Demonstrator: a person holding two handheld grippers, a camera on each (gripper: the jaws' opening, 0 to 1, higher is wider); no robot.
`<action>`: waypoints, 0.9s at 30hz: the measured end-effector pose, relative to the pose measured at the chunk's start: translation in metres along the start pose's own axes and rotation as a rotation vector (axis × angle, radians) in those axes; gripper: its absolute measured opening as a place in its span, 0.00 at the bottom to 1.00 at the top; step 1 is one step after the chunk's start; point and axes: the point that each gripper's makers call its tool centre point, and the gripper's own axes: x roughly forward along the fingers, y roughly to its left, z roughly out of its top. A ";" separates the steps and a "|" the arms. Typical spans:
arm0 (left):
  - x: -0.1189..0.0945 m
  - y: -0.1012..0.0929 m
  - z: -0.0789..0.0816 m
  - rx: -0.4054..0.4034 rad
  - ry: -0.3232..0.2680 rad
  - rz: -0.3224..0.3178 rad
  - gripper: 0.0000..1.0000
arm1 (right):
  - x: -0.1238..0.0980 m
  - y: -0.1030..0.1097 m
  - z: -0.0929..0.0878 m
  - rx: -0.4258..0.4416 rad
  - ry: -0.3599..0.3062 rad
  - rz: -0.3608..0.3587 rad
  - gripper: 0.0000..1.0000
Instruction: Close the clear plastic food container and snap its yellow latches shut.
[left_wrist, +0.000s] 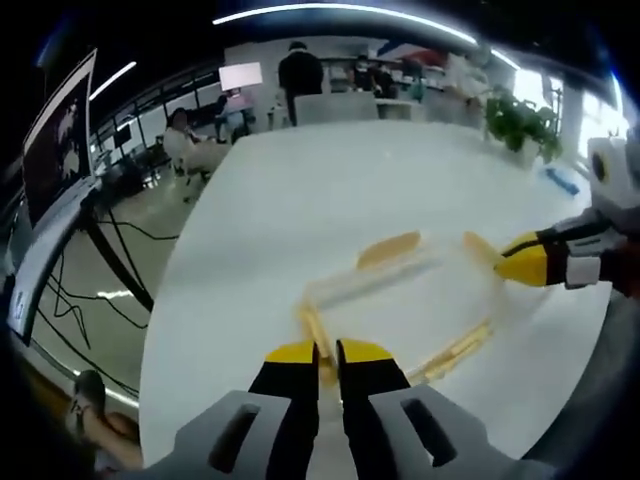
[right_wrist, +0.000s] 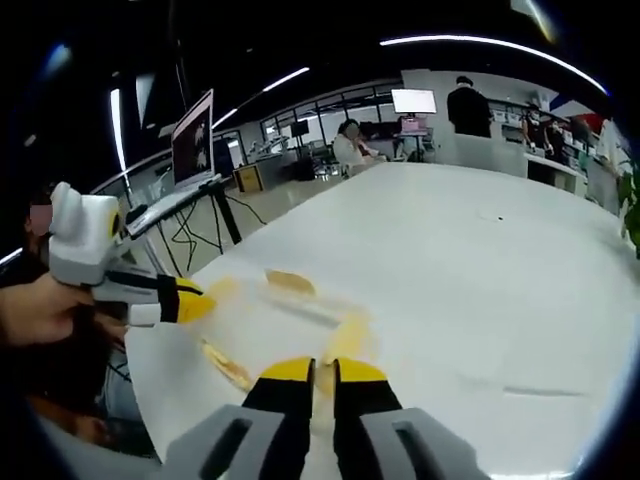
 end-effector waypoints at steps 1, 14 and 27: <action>-0.002 -0.001 0.003 -0.001 -0.007 -0.003 0.03 | -0.002 -0.001 0.002 -0.003 -0.003 -0.004 0.02; -0.015 -0.018 0.023 0.088 -0.019 -0.001 0.04 | -0.025 -0.008 0.011 0.012 -0.036 -0.005 0.02; -0.026 -0.044 0.044 0.135 -0.031 -0.022 0.04 | -0.051 -0.024 0.017 0.075 -0.062 -0.017 0.02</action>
